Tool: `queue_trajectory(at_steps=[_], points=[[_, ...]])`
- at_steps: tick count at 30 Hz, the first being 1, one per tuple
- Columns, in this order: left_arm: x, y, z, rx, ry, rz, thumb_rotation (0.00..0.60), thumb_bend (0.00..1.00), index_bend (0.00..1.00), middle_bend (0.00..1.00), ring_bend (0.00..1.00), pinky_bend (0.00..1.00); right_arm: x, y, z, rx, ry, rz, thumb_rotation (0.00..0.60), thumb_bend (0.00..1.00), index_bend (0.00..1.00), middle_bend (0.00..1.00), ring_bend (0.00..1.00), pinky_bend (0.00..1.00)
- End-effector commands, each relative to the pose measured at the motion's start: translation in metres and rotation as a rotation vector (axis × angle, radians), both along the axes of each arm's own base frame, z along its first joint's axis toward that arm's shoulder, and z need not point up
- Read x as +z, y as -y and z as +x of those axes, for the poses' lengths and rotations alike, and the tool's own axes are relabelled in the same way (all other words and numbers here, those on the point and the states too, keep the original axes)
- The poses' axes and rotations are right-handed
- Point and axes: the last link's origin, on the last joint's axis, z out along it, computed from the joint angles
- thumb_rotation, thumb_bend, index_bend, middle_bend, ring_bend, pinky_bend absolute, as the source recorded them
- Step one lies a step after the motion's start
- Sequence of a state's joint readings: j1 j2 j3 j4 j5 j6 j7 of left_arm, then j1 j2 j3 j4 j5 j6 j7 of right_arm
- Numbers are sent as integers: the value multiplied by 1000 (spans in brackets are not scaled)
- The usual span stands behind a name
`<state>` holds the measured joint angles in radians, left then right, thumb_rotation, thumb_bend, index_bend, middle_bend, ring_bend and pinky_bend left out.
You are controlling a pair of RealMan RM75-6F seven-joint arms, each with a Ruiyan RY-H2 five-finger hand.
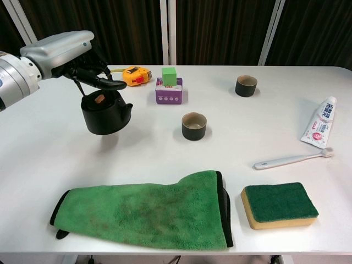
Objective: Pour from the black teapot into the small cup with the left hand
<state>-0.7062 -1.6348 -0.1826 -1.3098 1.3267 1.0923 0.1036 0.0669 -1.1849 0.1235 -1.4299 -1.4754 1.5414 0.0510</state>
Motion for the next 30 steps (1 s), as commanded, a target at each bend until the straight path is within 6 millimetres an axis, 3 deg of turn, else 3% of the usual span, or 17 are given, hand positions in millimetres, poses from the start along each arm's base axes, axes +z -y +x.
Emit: queue_trajectory(at_steps=[1, 7, 12, 17, 26, 30], points=[[0, 1, -1, 0, 0, 0, 274, 94, 903, 1000, 854, 723, 0, 0, 0, -1, -1, 1, 600, 335, 0, 0, 0, 0], [1, 1, -1, 3, 3, 11, 275, 93, 903, 1000, 854, 723, -1, 0, -2, 0, 0, 6, 600, 335, 0, 0, 0, 0], [1, 0, 3, -6, 42, 42, 204, 95, 926, 1000, 864, 723, 0, -1, -4, -5, 1, 2, 600, 335, 0, 0, 0, 0], [-4, 1, 1, -10, 54, 55, 203, 104, 970, 1000, 887, 730, -2, -2, -5, -9, -1, 6, 600, 335, 0, 0, 0, 0], [-8, 0, -2, -14, 74, 72, 337, 132, 1000, 1000, 915, 751, -4, -1, -5, -11, -5, 15, 600, 335, 0, 0, 0, 0], [-8, 0, -2, -14, 80, 78, 358, 152, 1000, 1000, 922, 752, -5, 0, -6, -12, -6, 18, 600, 335, 0, 0, 0, 0]])
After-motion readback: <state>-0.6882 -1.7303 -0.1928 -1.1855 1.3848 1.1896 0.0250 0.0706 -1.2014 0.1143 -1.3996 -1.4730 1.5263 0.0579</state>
